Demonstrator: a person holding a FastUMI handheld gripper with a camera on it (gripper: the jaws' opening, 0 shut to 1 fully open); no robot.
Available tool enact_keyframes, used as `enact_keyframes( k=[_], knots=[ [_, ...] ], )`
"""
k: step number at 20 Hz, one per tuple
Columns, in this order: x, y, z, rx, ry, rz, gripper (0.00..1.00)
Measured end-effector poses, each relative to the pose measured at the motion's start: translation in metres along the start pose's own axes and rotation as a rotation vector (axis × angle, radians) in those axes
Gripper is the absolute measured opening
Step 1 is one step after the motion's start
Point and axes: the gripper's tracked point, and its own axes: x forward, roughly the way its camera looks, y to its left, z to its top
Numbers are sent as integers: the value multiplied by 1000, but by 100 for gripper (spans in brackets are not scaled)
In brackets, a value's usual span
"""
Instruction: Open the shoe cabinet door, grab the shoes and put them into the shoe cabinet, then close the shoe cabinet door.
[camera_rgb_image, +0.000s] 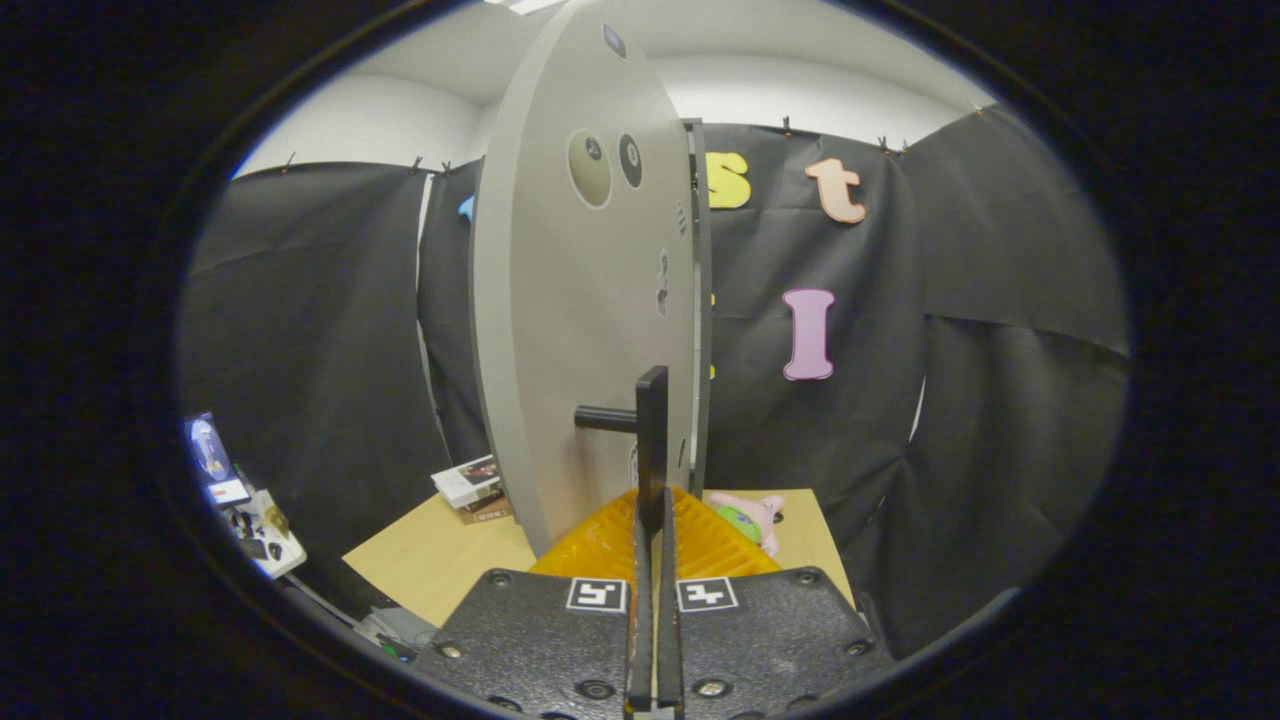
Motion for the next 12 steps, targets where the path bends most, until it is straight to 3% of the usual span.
enact_keyframes(
  k=[5, 12],
  knots=[
    [1, -26, -2, 10, -23, -14, 5],
    [-1, -43, -2, 48, -52, 43, 5]
  ],
)
